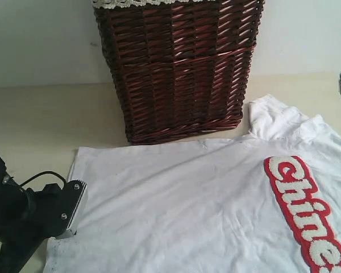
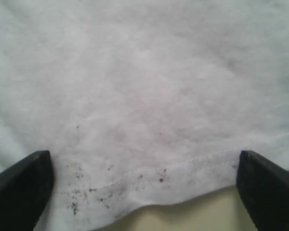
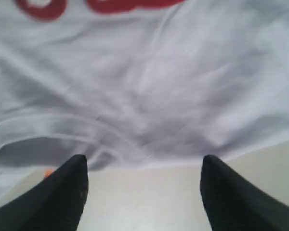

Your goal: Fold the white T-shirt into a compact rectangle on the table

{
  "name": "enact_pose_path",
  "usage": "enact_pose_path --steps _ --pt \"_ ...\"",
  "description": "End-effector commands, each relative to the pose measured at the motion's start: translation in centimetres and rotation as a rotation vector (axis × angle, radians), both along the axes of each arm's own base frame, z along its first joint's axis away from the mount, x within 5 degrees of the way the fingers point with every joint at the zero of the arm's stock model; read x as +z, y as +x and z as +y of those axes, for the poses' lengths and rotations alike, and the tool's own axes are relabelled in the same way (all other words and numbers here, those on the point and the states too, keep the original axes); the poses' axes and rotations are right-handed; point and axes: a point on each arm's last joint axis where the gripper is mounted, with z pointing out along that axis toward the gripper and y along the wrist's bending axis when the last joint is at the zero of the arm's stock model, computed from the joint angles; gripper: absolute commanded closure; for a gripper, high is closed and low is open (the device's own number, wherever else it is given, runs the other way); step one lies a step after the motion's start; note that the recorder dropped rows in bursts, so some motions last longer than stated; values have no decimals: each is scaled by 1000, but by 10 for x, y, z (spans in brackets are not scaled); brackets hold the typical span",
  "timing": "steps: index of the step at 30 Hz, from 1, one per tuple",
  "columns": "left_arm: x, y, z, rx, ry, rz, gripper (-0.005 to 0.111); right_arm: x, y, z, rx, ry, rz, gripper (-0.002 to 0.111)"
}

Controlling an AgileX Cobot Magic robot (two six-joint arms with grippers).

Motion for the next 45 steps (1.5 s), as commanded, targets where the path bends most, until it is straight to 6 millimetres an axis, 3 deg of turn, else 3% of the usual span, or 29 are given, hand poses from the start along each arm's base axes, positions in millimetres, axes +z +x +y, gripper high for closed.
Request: enact_pose_path --steps 1,5,10,15,22,26,32,34,39,43,45 --pt "-10 -6 2 -10 28 56 2 4 -49 -10 162 -55 93 44" --pt "-10 -6 2 -10 28 56 2 -1 -75 -5 238 92 -23 44" --pt "-10 -6 2 -10 28 56 2 -10 -86 13 49 315 -96 42" --pt "-10 -6 2 -10 28 56 2 -22 -87 11 -17 265 -142 22" --pt "-10 -6 2 -10 28 56 2 -13 -88 10 32 244 -191 21" --pt "-10 -6 2 -10 28 56 2 3 -78 29 -160 465 -303 22" --pt "-10 -6 2 -10 28 56 2 31 -54 43 -794 890 -365 22" --pt "-10 -6 2 -10 28 56 2 29 -55 45 -727 853 -370 22" --pt "-10 -6 2 -10 28 56 2 5 -80 43 -164 444 -258 22" --pt "-10 -6 2 -10 28 56 2 -5 -95 12 77 216 -168 22" --pt "-10 -6 2 -10 28 56 2 -10 -97 -4 91 163 -140 22"
